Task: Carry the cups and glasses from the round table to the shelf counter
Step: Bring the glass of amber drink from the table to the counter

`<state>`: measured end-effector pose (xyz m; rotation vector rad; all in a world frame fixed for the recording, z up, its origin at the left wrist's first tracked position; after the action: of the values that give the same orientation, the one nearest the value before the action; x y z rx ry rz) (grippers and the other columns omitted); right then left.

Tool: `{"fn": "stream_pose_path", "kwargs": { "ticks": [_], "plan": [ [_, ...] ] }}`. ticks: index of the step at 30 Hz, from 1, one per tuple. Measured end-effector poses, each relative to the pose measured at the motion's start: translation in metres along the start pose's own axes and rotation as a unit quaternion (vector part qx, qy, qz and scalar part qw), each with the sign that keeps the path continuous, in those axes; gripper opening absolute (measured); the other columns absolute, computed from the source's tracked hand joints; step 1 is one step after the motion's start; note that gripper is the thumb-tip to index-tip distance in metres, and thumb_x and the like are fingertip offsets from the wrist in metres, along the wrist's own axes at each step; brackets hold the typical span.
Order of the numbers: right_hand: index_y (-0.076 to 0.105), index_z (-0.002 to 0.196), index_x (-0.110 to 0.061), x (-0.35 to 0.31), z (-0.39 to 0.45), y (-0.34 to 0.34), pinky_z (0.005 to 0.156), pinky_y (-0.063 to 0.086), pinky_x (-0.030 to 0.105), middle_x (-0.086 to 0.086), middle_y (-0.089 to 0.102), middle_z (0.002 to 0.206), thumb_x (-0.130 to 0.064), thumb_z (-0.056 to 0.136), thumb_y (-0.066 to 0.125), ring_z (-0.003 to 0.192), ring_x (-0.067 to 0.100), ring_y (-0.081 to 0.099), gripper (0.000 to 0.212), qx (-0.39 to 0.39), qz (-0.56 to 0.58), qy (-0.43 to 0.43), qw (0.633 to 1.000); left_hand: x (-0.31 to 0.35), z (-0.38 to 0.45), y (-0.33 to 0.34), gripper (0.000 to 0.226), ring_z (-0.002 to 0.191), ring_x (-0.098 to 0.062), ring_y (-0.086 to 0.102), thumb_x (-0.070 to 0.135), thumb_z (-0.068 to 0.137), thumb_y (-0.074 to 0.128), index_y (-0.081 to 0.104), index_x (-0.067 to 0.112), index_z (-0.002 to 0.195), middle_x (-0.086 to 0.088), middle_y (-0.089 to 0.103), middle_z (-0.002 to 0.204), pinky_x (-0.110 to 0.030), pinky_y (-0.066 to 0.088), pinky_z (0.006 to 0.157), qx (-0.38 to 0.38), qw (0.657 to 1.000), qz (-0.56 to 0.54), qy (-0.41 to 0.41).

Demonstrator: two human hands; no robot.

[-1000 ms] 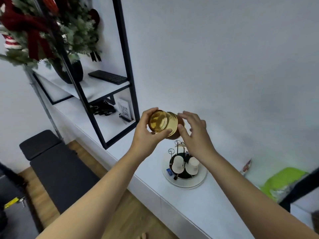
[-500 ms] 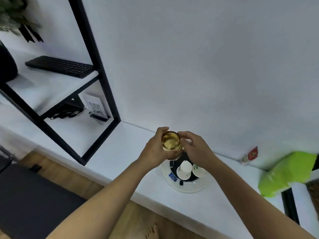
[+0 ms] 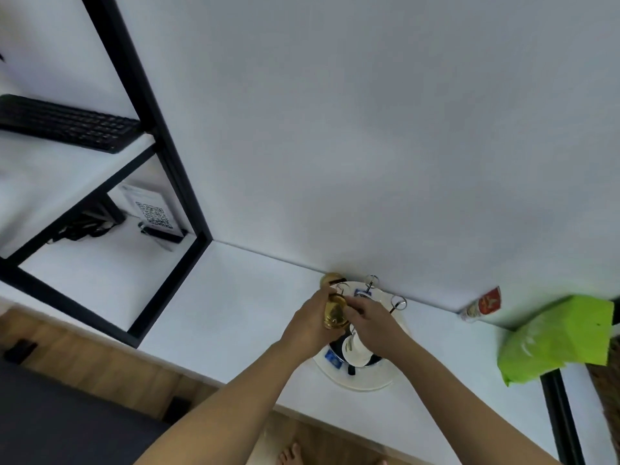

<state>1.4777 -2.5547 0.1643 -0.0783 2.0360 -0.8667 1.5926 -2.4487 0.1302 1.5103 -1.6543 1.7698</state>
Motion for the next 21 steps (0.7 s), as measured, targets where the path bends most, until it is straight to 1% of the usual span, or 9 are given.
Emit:
{"fn": "stream_pose_path", "kwargs": {
  "ticks": [2,3,6,9,11,14,17,19,21],
  "plan": [
    [0.067,0.121,-0.023,0.009,0.005,0.007,0.08,0.044,0.024,-0.003,0.07,0.111,-0.025,0.106,0.044,0.102,0.016,0.062,0.028,-0.008,-0.009,0.011,1.0,-0.007,0.003,0.006,0.064,0.112,-0.017,0.063,0.028,0.085,0.086,0.05,0.024,0.138,0.001,0.064,0.13,-0.031,0.053,0.094,-0.017,1.0,0.007,-0.011],
    [0.065,0.124,-0.024,0.013,0.006,0.011,0.083,0.044,0.024,-0.004,0.069,0.114,-0.025,0.105,0.044,0.106,0.016,0.062,0.029,-0.007,-0.019,0.015,1.0,-0.011,0.005,0.008,0.065,0.115,-0.018,0.063,0.026,0.086,0.085,0.049,0.023,0.139,0.0,0.063,0.132,-0.031,0.053,0.096,-0.025,1.0,0.008,-0.017],
    [0.058,0.136,-0.024,0.025,0.008,0.018,0.099,0.04,0.034,0.0,0.065,0.128,-0.025,0.106,0.04,0.119,0.024,0.051,0.035,-0.002,-0.1,0.017,0.995,-0.02,0.009,0.015,0.069,0.122,-0.02,0.059,0.023,0.087,0.085,0.047,0.021,0.145,-0.002,0.06,0.137,-0.033,0.05,0.103,-0.048,0.999,0.014,-0.02],
    [0.056,0.131,-0.025,0.033,0.008,0.022,0.102,0.033,0.04,0.002,0.062,0.127,-0.028,0.107,0.034,0.118,0.028,0.045,0.033,-0.024,-0.197,0.022,0.98,-0.031,0.014,0.023,0.072,0.128,-0.02,0.056,0.021,0.088,0.083,0.046,0.019,0.149,-0.004,0.056,0.142,-0.031,0.046,0.107,-0.07,0.997,0.027,-0.022],
    [0.052,0.136,-0.023,0.035,0.008,0.025,0.107,0.029,0.041,0.003,0.059,0.131,-0.029,0.107,0.034,0.124,0.029,0.043,0.034,-0.04,-0.232,0.028,0.971,-0.036,0.016,0.028,0.076,0.132,-0.019,0.054,0.02,0.088,0.083,0.042,0.02,0.153,-0.003,0.053,0.147,-0.033,0.044,0.112,-0.079,0.996,0.028,-0.027],
    [0.044,0.145,-0.021,0.039,0.008,0.028,0.112,0.024,0.043,0.003,0.052,0.145,-0.03,0.107,0.035,0.132,0.03,0.039,0.041,-0.033,-0.254,0.03,0.966,-0.04,0.02,0.036,0.08,0.133,-0.017,0.055,0.023,0.088,0.084,0.04,0.022,0.154,0.001,0.052,0.15,-0.034,0.045,0.113,-0.083,0.996,0.022,-0.028],
    [0.038,0.151,-0.024,0.044,0.008,0.028,0.117,0.02,0.044,0.0,0.036,0.16,-0.03,0.107,0.034,0.142,0.031,0.03,0.045,-0.035,-0.273,0.03,0.961,-0.041,0.026,0.04,0.083,0.135,-0.017,0.054,0.025,0.087,0.085,0.039,0.022,0.155,0.001,0.051,0.151,-0.034,0.045,0.114,-0.089,0.996,0.024,-0.022],
    [0.036,0.154,-0.026,0.049,0.007,0.028,0.117,0.019,0.043,-0.002,0.032,0.163,-0.029,0.107,0.034,0.144,0.031,0.028,0.047,-0.035,-0.278,0.026,0.96,-0.041,0.03,0.041,0.084,0.136,-0.017,0.053,0.025,0.087,0.086,0.038,0.021,0.156,0.0,0.051,0.151,-0.032,0.044,0.114,-0.094,0.995,0.033,-0.018],
    [0.035,0.153,-0.026,0.052,0.005,0.029,0.116,0.022,0.041,-0.002,0.032,0.163,-0.029,0.107,0.035,0.142,0.031,0.03,0.047,-0.033,-0.282,0.017,0.959,-0.043,0.031,0.041,0.084,0.135,-0.018,0.053,0.025,0.086,0.086,0.038,0.02,0.155,-0.001,0.052,0.151,-0.03,0.044,0.113,-0.1,0.994,0.041,-0.012]
  ]
}}
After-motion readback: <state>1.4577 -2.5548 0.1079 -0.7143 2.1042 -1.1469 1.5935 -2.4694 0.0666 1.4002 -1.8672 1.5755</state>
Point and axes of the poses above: each hand's wrist, its own z-axis towards the middle knuckle, its own y-axis out of the palm, x = y × z, the point moved 1 cm from there along z, towards the middle knuckle
